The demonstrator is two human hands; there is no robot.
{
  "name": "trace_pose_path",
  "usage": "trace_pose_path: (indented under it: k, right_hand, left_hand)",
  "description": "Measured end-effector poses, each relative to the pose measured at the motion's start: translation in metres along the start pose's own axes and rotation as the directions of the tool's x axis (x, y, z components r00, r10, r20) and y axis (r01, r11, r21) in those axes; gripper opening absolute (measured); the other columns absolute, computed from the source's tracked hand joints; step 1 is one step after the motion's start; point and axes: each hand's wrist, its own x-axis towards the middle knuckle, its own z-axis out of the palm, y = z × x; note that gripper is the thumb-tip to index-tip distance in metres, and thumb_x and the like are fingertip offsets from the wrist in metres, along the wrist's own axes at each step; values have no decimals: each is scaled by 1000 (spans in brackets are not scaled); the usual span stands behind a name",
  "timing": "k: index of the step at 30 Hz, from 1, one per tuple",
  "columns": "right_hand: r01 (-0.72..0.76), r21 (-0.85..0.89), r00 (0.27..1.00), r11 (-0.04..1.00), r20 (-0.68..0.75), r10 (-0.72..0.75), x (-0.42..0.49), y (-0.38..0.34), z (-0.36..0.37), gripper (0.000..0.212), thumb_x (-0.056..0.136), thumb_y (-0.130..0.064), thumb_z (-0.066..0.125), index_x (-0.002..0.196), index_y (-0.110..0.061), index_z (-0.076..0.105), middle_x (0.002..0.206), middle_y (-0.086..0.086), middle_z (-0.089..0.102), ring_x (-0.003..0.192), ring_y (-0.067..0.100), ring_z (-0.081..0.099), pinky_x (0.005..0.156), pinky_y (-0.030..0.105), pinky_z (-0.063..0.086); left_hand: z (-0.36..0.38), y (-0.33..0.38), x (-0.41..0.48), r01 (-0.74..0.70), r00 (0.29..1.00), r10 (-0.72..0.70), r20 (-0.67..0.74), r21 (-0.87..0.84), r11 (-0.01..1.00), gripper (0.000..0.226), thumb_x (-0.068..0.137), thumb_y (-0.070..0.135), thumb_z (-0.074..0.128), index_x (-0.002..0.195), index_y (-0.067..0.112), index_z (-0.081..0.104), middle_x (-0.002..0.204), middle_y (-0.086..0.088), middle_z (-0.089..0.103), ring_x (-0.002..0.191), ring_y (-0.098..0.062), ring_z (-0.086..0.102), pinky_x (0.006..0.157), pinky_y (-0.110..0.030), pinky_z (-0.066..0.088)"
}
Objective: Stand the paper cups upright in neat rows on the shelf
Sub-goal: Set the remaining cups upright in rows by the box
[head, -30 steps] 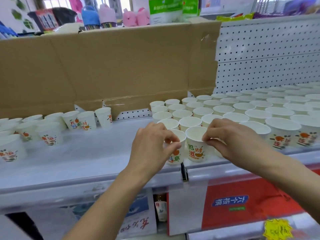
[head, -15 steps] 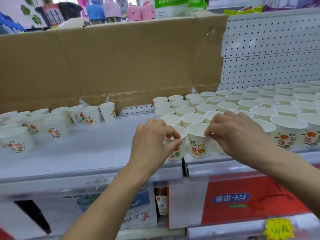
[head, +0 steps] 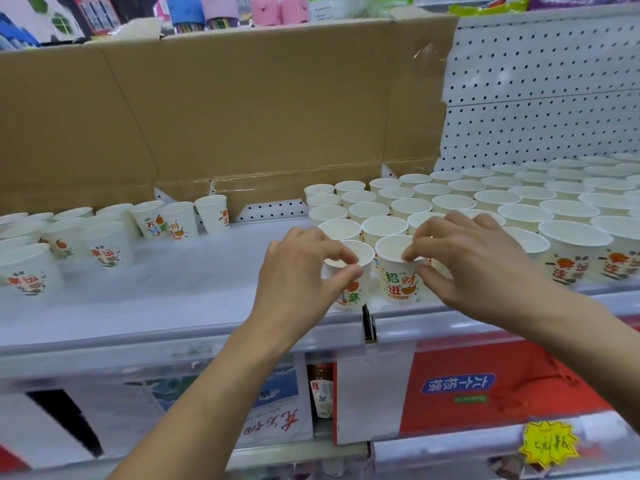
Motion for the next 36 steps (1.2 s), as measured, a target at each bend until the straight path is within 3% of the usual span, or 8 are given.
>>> trace_pose_path:
  k: [9, 15, 20, 23, 26, 30, 33, 36]
  right_hand:
    - [86, 169, 996, 982, -12, -85, 32, -30, -4, 29, 84, -44, 53, 108, -35, 67, 113, -14, 59, 106, 14, 51, 87, 36, 37]
    - [245, 275, 967, 930, 3, -256, 114, -79, 1, 31, 82, -50, 46, 106, -41, 64, 109, -20, 57, 102, 6, 50, 88, 37, 42]
    - [303, 195, 949, 933, 29, -314, 214, -117, 33, 19, 89, -40, 55, 107, -41, 62, 110, -15, 57, 103, 13, 52, 83, 33, 43]
    - [283, 152, 951, 947, 86, -298, 274, -143, 62, 21, 90, -30, 56, 107, -39, 63, 103, -12, 56, 103, 18, 55, 74, 30, 45]
    - [243, 61, 961, 968, 120, -249, 325, -168, 96, 20, 90, -22, 51, 103, -32, 63, 97, -5, 58, 91, 21, 56, 52, 22, 29]
    - [242, -55, 963, 969, 135, -233, 358, -178, 136, 22, 89, -20, 54, 108, -28, 63, 111, -3, 59, 98, 21, 57, 60, 27, 36]
    - [284, -128, 953, 950, 144, -265, 369, -178, 151, 13, 87, -19, 53, 89, -22, 65, 96, -1, 60, 90, 23, 58, 60, 29, 41]
    - [301, -169, 950, 939, 139, -280, 370, -171, 148, 14, 88, -21, 49, 75, -17, 55, 87, 1, 58, 80, 26, 57, 52, 27, 33]
  left_hand:
    - [-21, -15, -9, 38, 999, -40, -17, -146, 989, 24, 84, 52, 61, 101, 37, 68, 106, 17, 60, 104, -2, 47, 93, -33, 41]
    - [-77, -106, -6, 129, 992, -128, 8, -80, 988, 22, 84, 47, 64, 101, 33, 70, 104, 20, 61, 107, 0, 49, 96, -29, 38]
    - [-120, -212, 31, 178, 983, -180, 25, 60, 982, 13, 86, 35, 67, 98, 32, 71, 100, 14, 63, 99, -3, 52, 82, -17, 36]
    - [-135, -271, 65, 197, 977, -208, 55, 163, 967, 15, 86, 33, 68, 101, 32, 71, 99, 16, 60, 100, -11, 54, 83, -28, 40]
    - [-138, -316, 98, 135, 971, -185, 150, 293, 946, 17, 88, 29, 66, 104, 33, 71, 101, 18, 59, 108, -13, 55, 84, -29, 42]
    - [-122, -346, 129, 2, 924, -181, 338, 467, 884, 23, 89, 31, 65, 111, 37, 67, 124, 7, 59, 116, -20, 52, 94, -36, 44]
    - [-112, -353, 143, -90, 917, -122, 379, 496, 863, 18, 90, 29, 63, 105, 36, 70, 117, 9, 63, 108, -17, 56, 81, -33, 49]
    - [-104, -353, 148, -118, 934, -47, 353, 430, 895, 15, 89, 24, 62, 96, 31, 72, 100, 13, 68, 93, -14, 61, 67, -29, 48]
